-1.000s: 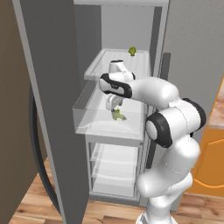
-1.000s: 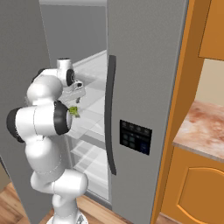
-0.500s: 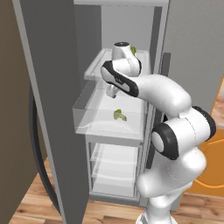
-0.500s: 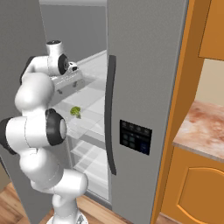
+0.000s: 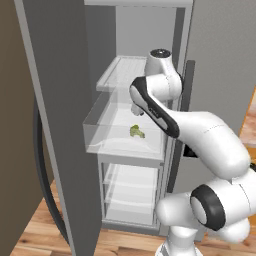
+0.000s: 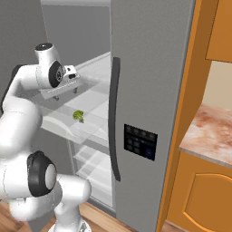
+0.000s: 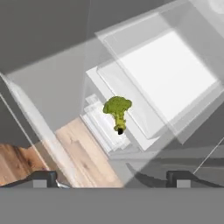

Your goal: Place the broccoli and cucumber inside the fridge drawer. Close the drawer after placing the vegetables.

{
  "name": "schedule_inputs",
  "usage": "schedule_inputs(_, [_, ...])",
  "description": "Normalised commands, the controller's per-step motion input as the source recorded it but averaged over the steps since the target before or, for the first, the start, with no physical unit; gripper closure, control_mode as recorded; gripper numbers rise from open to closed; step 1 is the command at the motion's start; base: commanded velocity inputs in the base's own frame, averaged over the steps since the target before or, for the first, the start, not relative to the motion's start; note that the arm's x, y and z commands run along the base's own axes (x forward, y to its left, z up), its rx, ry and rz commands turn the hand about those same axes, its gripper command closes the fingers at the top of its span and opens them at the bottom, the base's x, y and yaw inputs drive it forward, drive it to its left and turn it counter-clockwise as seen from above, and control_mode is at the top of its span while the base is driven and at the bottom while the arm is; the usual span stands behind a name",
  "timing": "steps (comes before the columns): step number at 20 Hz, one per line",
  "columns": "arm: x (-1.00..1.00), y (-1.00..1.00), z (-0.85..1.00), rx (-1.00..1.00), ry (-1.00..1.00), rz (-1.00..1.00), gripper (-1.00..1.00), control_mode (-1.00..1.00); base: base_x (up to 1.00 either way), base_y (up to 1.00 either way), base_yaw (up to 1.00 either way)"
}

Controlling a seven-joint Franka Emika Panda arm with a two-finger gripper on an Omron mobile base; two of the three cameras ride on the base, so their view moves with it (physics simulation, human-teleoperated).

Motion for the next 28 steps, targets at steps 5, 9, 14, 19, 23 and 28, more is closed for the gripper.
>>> schedule_inputs(5, [-0.52,-0.05,-0.02,0.04,-0.09,-0.03,-1.0,-1.0,0.0,0.0,0.0])
schedule_inputs(9, [-0.06,0.08,-0.18,-0.03,0.03,0.0,-1.0,-1.0,0.0,0.0,0.0])
schedule_inputs(14, [-0.09,0.0,0.0,0.0,-0.01,0.0,-1.0,-1.0,0.0,0.0,0.0])
schedule_inputs(19, [-0.5,-0.1,-0.04,0.01,-0.11,-0.03,-1.0,1.0,-0.4,-0.26,-0.07])
schedule_inputs(23, [0.0,0.0,0.0,0.0,0.0,0.0,-1.0,1.0,-0.84,-0.93,-0.27])
schedule_inputs(28, [0.0,0.0,0.0,0.0,0.0,0.0,-1.0,1.0,-0.18,-1.0,-0.28])
